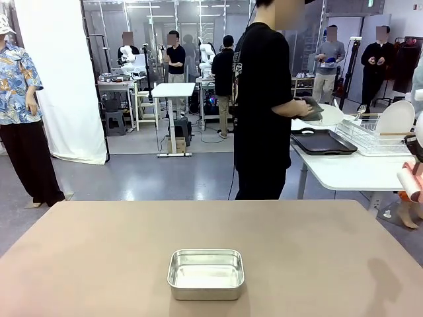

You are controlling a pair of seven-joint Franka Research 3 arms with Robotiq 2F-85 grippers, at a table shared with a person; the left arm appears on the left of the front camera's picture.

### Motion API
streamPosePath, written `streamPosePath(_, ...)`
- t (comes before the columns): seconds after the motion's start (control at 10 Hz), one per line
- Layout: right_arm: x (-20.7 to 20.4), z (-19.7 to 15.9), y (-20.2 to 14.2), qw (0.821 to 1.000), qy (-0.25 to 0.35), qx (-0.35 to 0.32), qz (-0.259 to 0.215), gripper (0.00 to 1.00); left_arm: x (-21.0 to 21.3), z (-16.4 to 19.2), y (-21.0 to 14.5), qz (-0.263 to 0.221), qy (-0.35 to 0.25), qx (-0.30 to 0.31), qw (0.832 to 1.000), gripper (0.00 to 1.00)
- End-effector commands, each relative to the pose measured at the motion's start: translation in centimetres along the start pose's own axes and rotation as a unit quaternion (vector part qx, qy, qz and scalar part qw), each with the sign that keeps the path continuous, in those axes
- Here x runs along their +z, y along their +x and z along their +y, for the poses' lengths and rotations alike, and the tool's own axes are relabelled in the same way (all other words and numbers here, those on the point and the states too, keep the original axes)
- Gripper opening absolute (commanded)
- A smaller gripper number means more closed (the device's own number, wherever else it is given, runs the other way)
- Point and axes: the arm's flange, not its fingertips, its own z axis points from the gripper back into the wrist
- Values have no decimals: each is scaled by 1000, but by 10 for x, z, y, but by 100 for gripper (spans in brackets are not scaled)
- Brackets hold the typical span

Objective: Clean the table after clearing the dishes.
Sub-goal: Place the Lint Roller back on top of the Airtight Container.

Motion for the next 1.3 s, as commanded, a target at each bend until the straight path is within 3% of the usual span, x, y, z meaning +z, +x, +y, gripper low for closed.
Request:
streamPosePath(0.0, 36, 33, 1, 991, 77, 95, -50, 21, 2, -1, -3, -4, -4, -5, 1000, 100)
streamPosePath(0.2, 75, 95, -3, 965, 139, 205, -90, 21, 2, -1, -3, -4, -4, -5, 1000, 100)
streamPosePath(0.5, 125, 188, -25, 904, 215, 352, -112, 21, 2, -1, -3, -4, -4, -5, 1000, 100)
streamPosePath(0.8, 157, 269, -60, 822, 305, 472, -91, 21, 2, -1, -3, -4, -4, -5, 1000, 100)
streamPosePath(1.0, 167, 310, -91, 768, 329, 544, -79, 21, 2, -1, -3, -4, -4, -5, 1000, 100)
streamPosePath(1.2, 167, 336, -116, 727, 342, 591, -73, 21, 2, -1, -3, -4, -4, -5, 1000, 100)
